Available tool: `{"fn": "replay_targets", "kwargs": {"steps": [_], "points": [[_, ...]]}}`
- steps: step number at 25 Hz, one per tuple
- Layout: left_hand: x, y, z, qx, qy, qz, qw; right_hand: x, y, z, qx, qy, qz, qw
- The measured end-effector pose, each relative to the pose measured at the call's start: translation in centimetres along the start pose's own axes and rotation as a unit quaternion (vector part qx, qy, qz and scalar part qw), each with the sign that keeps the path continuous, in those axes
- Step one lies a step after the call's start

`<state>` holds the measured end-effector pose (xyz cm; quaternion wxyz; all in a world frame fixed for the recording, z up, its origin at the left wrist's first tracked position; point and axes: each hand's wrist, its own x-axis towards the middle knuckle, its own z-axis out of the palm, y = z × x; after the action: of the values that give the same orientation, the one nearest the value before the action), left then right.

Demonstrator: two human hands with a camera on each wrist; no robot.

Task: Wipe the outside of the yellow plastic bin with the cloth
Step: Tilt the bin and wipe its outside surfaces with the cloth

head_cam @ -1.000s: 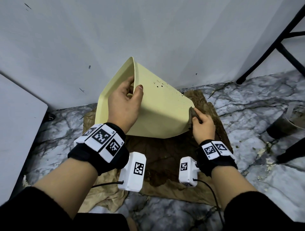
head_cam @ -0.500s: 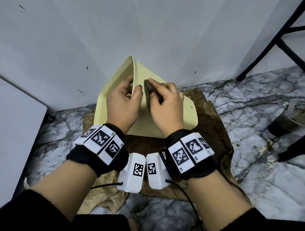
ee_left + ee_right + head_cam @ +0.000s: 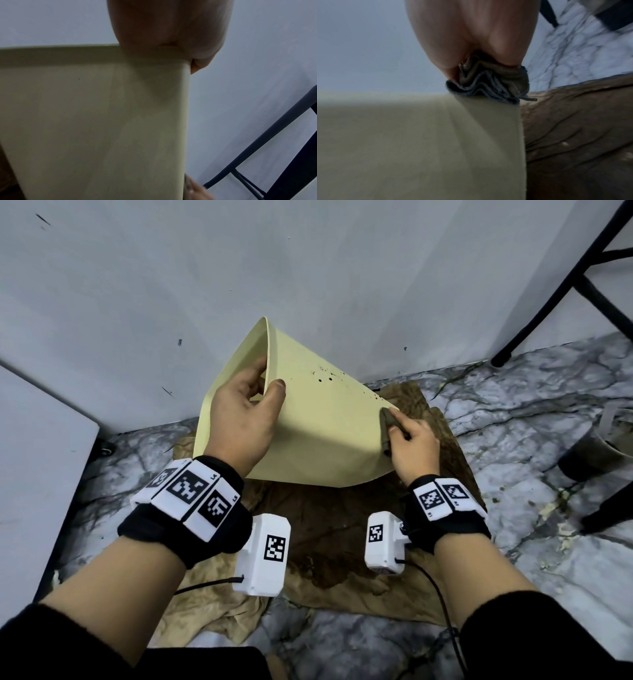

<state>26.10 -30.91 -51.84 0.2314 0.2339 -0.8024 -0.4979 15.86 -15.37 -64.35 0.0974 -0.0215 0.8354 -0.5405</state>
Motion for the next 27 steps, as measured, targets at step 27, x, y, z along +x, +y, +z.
{"fn": "replay_targets", "kwargs": {"steps": [27], "points": [[-0.8, 2.0, 1.5, 0.025, -0.043, 0.000, 0.999, -4.6, -9.4, 1.7, 0.075, 0.044, -0.219, 0.972]]}}
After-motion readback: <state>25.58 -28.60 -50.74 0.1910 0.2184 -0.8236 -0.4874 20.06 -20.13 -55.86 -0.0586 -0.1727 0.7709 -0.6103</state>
